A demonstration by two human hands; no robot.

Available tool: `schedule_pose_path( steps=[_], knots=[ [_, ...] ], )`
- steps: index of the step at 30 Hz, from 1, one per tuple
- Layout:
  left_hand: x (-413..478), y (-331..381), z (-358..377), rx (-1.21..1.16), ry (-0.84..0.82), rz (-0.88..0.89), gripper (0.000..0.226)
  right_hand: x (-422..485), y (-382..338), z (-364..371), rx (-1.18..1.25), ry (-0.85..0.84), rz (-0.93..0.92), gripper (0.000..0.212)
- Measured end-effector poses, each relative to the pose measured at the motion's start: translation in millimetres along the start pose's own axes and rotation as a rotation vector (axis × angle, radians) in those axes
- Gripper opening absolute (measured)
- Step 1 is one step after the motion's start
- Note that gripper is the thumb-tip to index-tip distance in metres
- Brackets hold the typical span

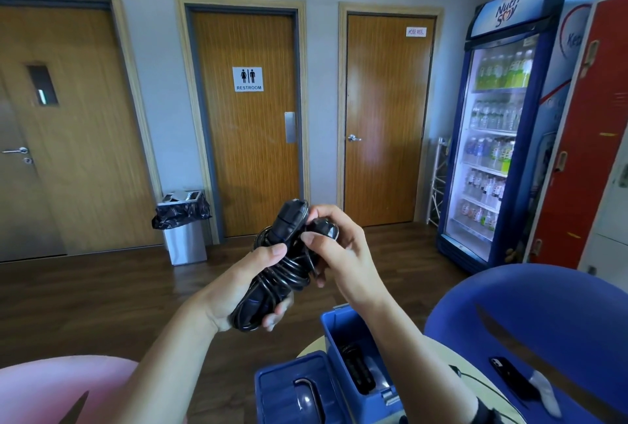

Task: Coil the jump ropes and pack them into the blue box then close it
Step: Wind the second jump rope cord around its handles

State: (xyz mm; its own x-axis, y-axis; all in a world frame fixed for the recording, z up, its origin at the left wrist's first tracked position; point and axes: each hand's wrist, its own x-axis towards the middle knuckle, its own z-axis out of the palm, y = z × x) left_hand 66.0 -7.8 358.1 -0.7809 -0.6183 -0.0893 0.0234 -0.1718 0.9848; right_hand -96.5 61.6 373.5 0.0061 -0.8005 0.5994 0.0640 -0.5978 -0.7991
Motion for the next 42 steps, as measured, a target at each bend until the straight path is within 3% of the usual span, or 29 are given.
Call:
schedule_pose_path(
  steps=[2, 3, 7, 11, 16, 21, 26, 31, 37, 42],
  knots=[
    [-8, 4, 10, 0.038, -0.14, 0.112, 0.086, 0, -1, 2, 0.04, -0.002, 0.036, 0.02],
    [-13, 8, 13, 0.057, -0.137, 0.113, 0.079, 0, -2, 2, 0.068, -0.011, 0.059, 0.019],
    [-11, 7, 6, 0.091, -0.127, 0.128, 0.086, 2, -3, -1, 0.052, -0.048, 0.096, 0.03],
    [-13, 12, 8, 0.077, -0.191, 0.138, 0.061, 3, -3, -2, 0.004, -0.022, 0.076, 0.044],
    [-15, 13, 13, 0.125, -0.138, 0.152, 0.071, 3, 1, -1, 0.005, -0.023, 0.042, 0.041],
    [-12, 8, 10, 0.145, -0.103, 0.133, 0.087, -6, 9, -1, 0.039, -0.079, 0.036, 0.023],
    [-10, 6, 6, 0.118, -0.08, 0.089, 0.094, -11, 7, -9, 0.027, -0.132, 0.068, 0.024],
    [-8, 10, 6, 0.172, 0.033, 0.148, 0.094, -16, 9, -1, 0.021, 0.162, 0.057, 0.052],
    [-6, 9, 2, 0.213, 0.087, 0.163, 0.094, -23, 14, 5, -0.227, 0.274, -0.052, 0.017],
    [-8, 13, 11, 0.225, 0.148, 0.144, 0.083, -24, 12, 19, -0.305, 0.319, -0.056, 0.028]
  ],
)
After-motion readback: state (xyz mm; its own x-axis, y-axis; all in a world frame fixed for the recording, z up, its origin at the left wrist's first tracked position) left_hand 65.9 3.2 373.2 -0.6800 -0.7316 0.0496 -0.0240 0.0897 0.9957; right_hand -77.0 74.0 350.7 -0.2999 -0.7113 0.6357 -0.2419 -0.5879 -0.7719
